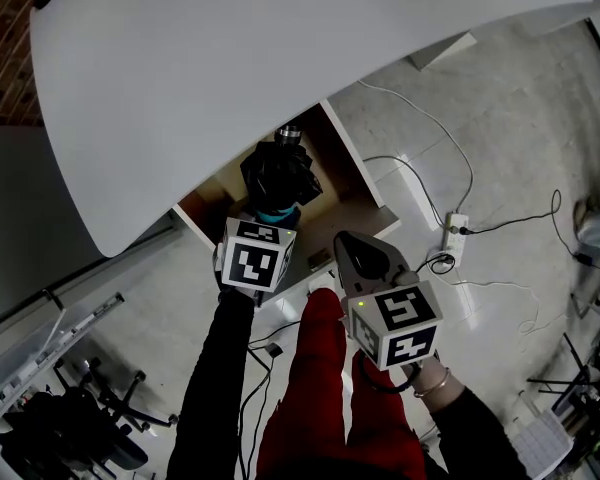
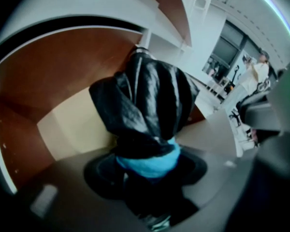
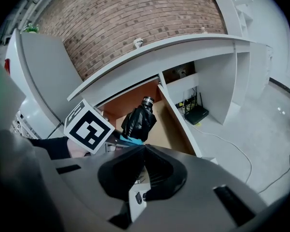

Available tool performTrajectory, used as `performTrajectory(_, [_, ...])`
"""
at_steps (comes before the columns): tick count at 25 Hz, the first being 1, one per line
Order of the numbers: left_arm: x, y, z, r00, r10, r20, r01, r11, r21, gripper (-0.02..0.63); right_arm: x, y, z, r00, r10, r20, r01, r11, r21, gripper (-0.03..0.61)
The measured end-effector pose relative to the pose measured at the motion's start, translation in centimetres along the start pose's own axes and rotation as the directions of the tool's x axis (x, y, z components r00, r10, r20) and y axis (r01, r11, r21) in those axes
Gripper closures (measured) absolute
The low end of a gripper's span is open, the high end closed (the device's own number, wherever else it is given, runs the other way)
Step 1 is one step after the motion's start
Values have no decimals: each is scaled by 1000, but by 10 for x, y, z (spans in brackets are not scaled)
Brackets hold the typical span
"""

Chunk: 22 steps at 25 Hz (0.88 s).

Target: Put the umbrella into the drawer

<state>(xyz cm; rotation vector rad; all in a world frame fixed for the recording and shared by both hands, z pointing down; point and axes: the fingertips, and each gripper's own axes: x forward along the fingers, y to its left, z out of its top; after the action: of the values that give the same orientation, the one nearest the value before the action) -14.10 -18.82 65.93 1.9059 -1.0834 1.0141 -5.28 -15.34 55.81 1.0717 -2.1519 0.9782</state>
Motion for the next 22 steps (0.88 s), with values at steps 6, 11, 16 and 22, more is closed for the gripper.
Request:
performTrajectory(6, [9,10,-2,1000,8,-13,-8,1000,-29,359,18,6,6,999,10,-45,-9,1000,5,577])
performTrajectory(11, [18,10,-2,999,9,-33,-9,1000,-20,358,27,5,9,998,10,-69,-9,1000,20,577])
performTrajectory(16, [25,10,-2,999,15,-46,-16,1000,-10,357,33,6,9,996,16,-92,-11,999,49,577])
performTrajectory(22, [34,14,-3,998,34,-51,-35,999,-12,353,39,8,8,992,3,-124,3,999,46,577])
